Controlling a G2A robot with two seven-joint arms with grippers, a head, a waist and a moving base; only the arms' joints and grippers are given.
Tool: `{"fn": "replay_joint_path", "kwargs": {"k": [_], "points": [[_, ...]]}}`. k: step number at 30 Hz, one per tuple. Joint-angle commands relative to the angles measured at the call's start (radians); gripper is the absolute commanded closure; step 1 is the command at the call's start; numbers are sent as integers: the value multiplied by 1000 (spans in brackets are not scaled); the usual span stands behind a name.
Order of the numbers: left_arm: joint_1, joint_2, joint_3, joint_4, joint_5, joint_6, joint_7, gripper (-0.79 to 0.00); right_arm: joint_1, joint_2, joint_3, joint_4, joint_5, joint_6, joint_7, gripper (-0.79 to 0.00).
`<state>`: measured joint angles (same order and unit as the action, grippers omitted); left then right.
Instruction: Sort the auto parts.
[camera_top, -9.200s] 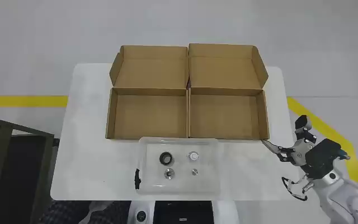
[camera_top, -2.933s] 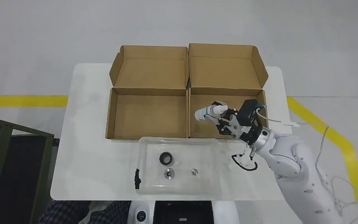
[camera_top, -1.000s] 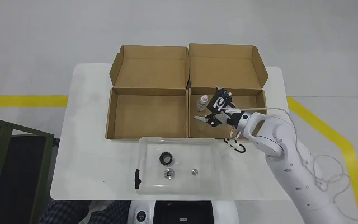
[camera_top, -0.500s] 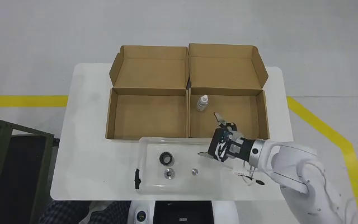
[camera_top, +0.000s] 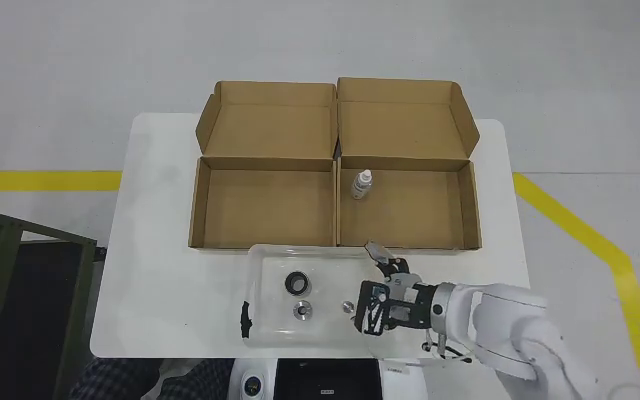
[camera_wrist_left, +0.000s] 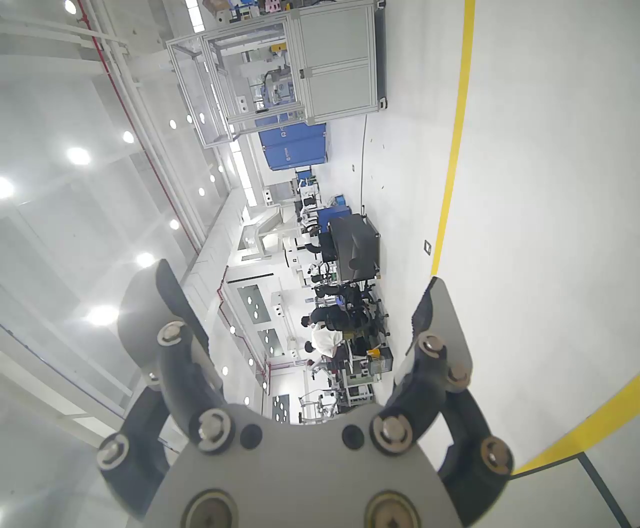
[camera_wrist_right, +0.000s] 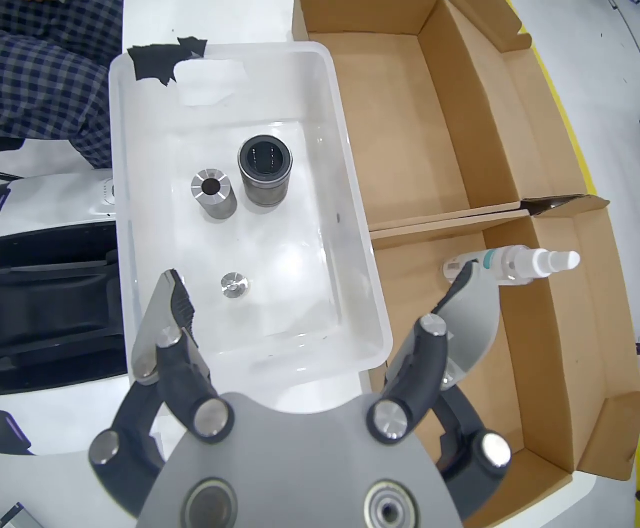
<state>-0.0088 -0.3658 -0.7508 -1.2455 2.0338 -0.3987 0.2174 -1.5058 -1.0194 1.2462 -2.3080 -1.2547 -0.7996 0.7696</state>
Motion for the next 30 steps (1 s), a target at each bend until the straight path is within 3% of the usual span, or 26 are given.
{"fn": "replay_joint_path", "kwargs": {"k": [1, 13, 30], "points": [[0, 0, 0, 0, 0, 0, 0, -785, -5, 0, -16, 5, -33, 11, -11, -785], [0, 0, 0, 0, 0, 0, 0, -785, -10, -2, -128, 56, -203, 51, -65, -785], [0, 0, 0, 0, 0, 0, 0, -785, 61, -12, -235, 150, -241, 51, 22, -763]]}}
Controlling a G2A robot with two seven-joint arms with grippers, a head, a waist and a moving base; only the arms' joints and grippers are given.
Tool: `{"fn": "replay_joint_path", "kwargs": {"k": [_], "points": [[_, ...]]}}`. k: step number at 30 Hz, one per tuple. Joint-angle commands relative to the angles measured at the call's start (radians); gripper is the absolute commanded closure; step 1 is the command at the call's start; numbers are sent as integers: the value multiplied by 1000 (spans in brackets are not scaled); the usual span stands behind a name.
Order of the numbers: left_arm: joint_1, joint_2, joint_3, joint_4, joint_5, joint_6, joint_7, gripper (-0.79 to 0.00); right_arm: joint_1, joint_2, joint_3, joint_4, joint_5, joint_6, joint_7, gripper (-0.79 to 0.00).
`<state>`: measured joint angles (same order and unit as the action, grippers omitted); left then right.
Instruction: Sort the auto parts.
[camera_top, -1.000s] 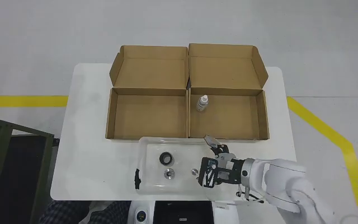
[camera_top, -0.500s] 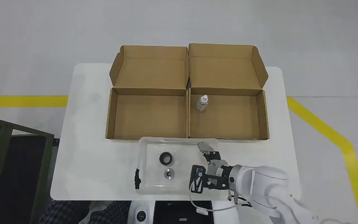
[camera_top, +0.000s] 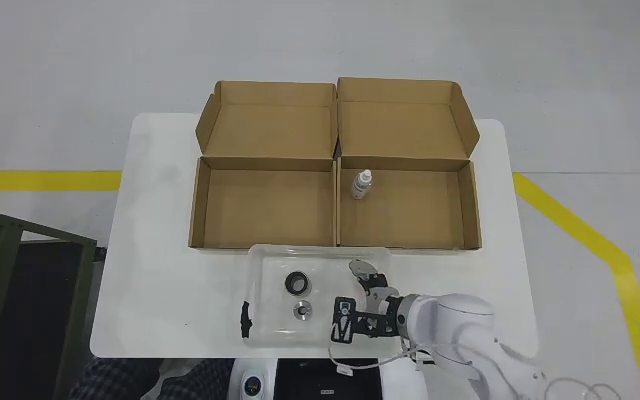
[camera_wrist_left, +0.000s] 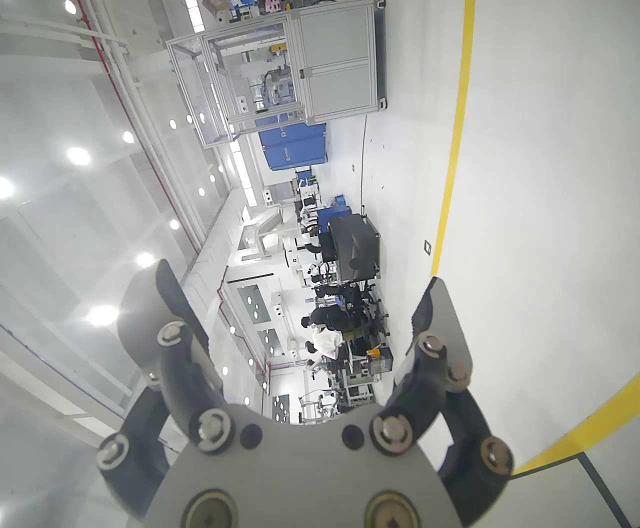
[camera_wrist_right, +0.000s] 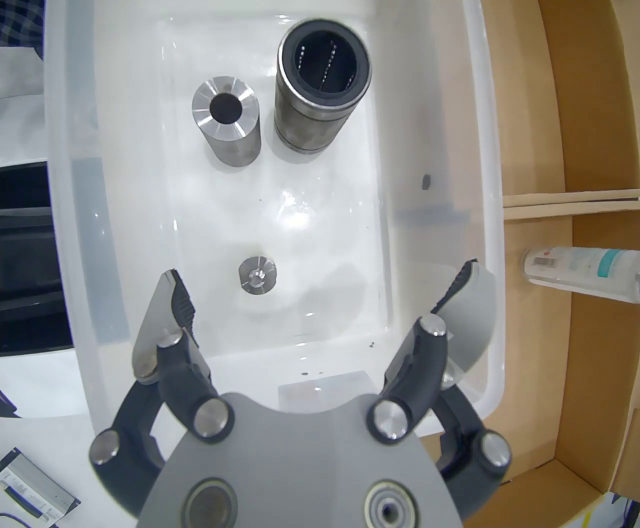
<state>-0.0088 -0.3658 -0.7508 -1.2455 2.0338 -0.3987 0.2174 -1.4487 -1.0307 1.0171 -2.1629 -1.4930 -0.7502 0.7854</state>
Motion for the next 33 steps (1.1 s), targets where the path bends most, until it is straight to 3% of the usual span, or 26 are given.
{"fn": "replay_joint_path", "kwargs": {"k": [1, 9, 13, 16, 17, 18, 23, 26, 29, 33], "points": [[0, 0, 0, 0, 0, 0, 0, -785, 7, -2, -14, 10, -3, 2, 8, -763], [0, 0, 0, 0, 0, 0, 0, -785, 37, -8, -63, 48, -10, 2, 51, -622], [0, 0, 0, 0, 0, 0, 0, -785, 51, -12, -84, 65, -5, 6, 70, -616], [0, 0, 0, 0, 0, 0, 0, -785, 62, -15, -96, 79, -1, 8, 84, -570], [0, 0, 0, 0, 0, 0, 0, -785, 66, -16, -99, 84, 0, 9, 90, -517], [0, 0, 0, 0, 0, 0, 0, -785, 69, -16, -103, 88, 3, 8, 95, -391], [0, 0, 0, 0, 0, 0, 0, -785, 84, -19, -122, 101, 18, -2, 131, -268], [0, 0, 0, 0, 0, 0, 0, -785, 86, -20, -131, 95, 34, -7, 158, -163], [0, 0, 0, 0, 0, 0, 0, -785, 88, -20, -134, 88, 54, -10, 170, -9], [0, 0, 0, 0, 0, 0, 0, -785, 89, -19, -125, 70, 69, 7, 156, 0]]}}
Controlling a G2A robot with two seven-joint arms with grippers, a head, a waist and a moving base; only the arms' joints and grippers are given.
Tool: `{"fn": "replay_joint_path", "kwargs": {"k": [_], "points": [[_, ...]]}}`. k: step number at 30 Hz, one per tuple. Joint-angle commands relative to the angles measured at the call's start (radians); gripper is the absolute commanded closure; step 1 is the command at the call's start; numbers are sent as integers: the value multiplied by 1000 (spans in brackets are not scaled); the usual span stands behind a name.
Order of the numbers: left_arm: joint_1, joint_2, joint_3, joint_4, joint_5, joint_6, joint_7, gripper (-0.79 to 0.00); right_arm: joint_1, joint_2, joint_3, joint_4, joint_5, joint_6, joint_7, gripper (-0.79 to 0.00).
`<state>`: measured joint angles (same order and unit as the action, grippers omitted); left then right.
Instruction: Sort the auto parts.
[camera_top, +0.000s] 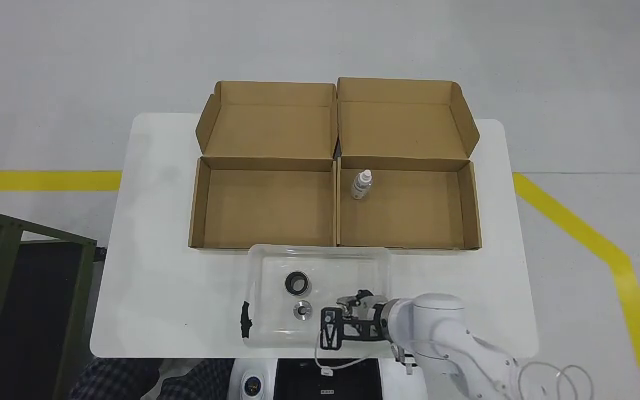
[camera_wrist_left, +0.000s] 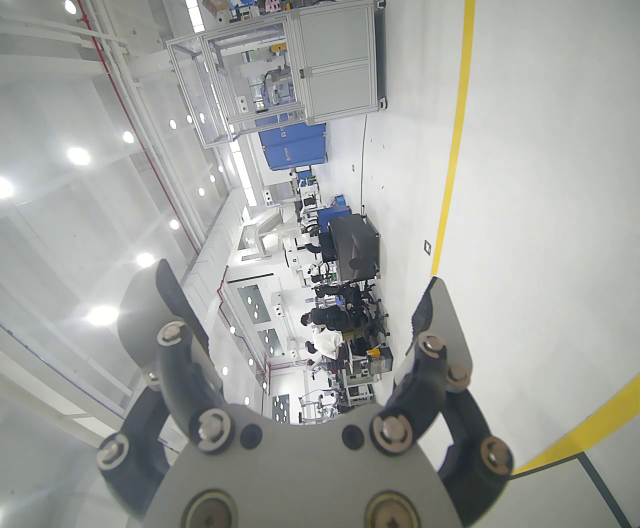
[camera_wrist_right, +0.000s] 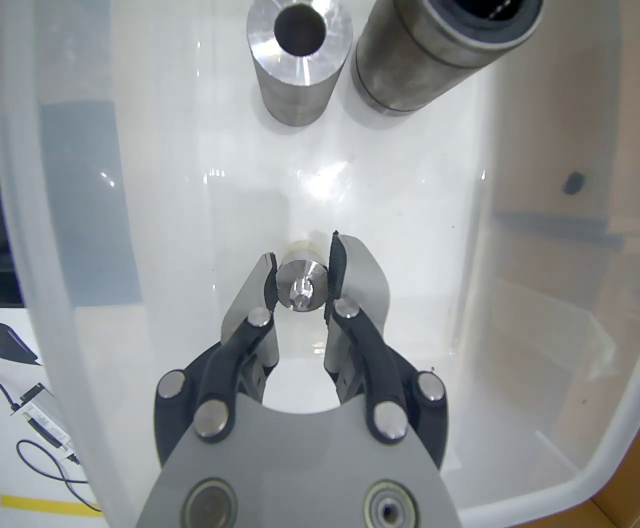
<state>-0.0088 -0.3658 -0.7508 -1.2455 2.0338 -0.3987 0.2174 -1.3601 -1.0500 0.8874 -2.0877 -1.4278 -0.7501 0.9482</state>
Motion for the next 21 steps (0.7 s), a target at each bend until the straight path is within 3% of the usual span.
{"fn": "replay_joint_path", "kwargs": {"k": [1, 15, 21], "points": [[0, 0, 0, 0, 0, 0, 0, -785, 0, 1, 8, -10, 11, 9, -15, 0], [0, 0, 0, 0, 0, 0, 0, -785, -10, 16, 162, -29, 218, 39, -234, 0], [0, 0, 0, 0, 0, 0, 0, -785, -47, 24, 263, -37, 298, 79, -407, 0]]}}
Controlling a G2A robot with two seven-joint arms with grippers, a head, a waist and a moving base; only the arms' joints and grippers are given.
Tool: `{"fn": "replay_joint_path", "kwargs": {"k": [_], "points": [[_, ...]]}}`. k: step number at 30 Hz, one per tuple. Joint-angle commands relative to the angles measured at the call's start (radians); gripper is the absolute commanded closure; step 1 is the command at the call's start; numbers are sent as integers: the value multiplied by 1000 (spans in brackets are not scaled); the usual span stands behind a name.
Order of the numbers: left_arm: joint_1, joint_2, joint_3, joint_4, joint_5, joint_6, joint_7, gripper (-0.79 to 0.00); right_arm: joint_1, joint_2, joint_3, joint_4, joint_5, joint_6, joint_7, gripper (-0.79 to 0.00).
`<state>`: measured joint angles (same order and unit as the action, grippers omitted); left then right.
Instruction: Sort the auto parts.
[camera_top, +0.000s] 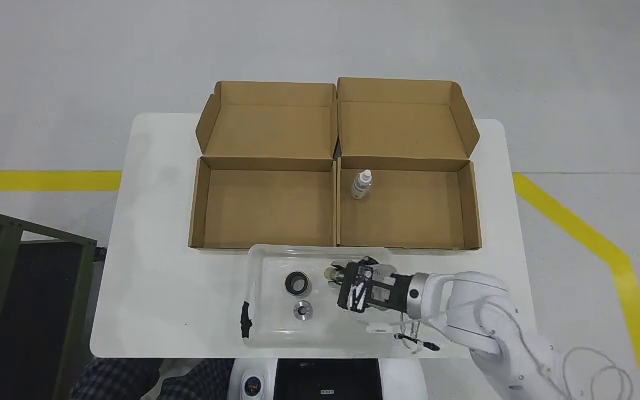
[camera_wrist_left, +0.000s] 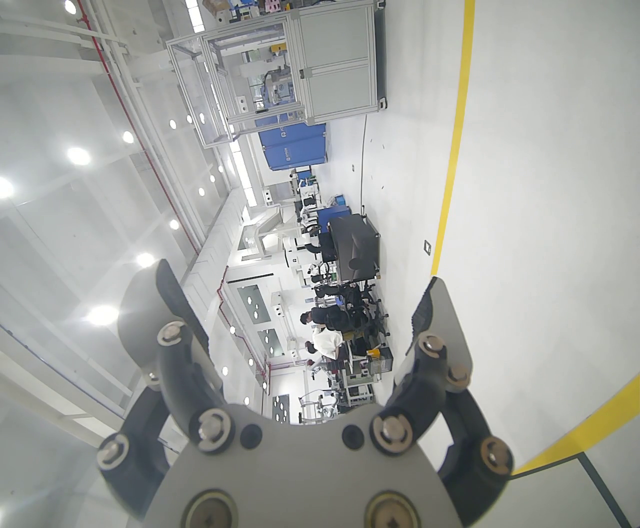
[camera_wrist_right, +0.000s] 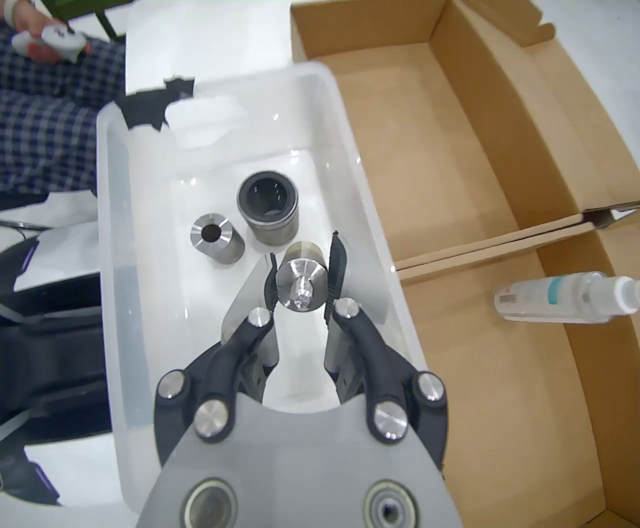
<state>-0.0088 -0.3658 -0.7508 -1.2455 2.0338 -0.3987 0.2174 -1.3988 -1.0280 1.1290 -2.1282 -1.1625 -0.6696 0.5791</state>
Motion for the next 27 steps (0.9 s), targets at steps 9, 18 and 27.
{"fn": "replay_joint_path", "kwargs": {"k": [9, 18, 27], "points": [[0, 0, 0, 0, 0, 0, 0, -785, -38, 16, 186, 61, 287, -84, -223, 0], [0, 0, 0, 0, 0, 0, 0, -785, -77, 31, 324, 74, 407, -129, -269, 0], [0, 0, 0, 0, 0, 0, 0, -785, -77, 38, 350, 53, 427, -146, -255, 0]]}}
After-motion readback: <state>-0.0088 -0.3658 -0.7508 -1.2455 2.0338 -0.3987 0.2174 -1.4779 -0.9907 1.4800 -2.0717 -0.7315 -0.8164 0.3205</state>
